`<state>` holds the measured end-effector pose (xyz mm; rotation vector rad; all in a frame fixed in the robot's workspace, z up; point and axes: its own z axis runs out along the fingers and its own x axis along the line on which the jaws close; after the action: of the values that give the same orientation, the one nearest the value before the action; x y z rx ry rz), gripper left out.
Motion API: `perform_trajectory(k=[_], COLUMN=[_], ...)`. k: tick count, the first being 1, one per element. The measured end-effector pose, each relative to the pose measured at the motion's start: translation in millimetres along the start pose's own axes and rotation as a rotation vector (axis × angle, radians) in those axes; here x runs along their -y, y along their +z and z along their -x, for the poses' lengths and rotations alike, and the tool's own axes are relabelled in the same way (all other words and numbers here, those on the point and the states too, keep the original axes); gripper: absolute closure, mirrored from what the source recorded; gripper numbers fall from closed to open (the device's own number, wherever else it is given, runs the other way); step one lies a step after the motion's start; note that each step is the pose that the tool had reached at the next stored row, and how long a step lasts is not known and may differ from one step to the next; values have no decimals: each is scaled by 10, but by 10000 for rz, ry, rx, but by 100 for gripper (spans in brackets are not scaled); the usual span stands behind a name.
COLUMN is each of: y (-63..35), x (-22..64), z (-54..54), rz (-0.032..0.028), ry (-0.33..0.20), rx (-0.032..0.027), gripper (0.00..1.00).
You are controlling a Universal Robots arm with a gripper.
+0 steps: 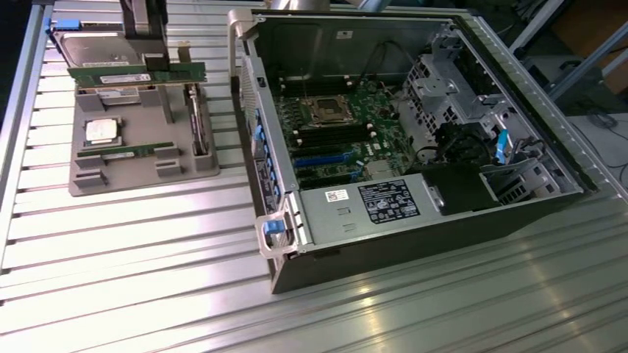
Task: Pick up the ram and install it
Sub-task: 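Pick up the ram and move it above insertion slot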
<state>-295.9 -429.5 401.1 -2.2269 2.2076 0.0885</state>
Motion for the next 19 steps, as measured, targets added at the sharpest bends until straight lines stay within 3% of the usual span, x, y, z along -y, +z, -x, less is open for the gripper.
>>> perform_trajectory(k=[2, 6, 10, 12, 14, 19], y=[-5, -113, -117, -128, -146, -164], x=[31, 39, 41, 101, 202, 606], z=[0, 4, 5, 5, 4, 1], rz=[1, 33, 33, 33, 33, 33], ry=[1, 2, 2, 1, 2, 2], rx=[-1, -2, -2, -1, -2, -2], gripper=[87, 87, 87, 87, 87, 87])
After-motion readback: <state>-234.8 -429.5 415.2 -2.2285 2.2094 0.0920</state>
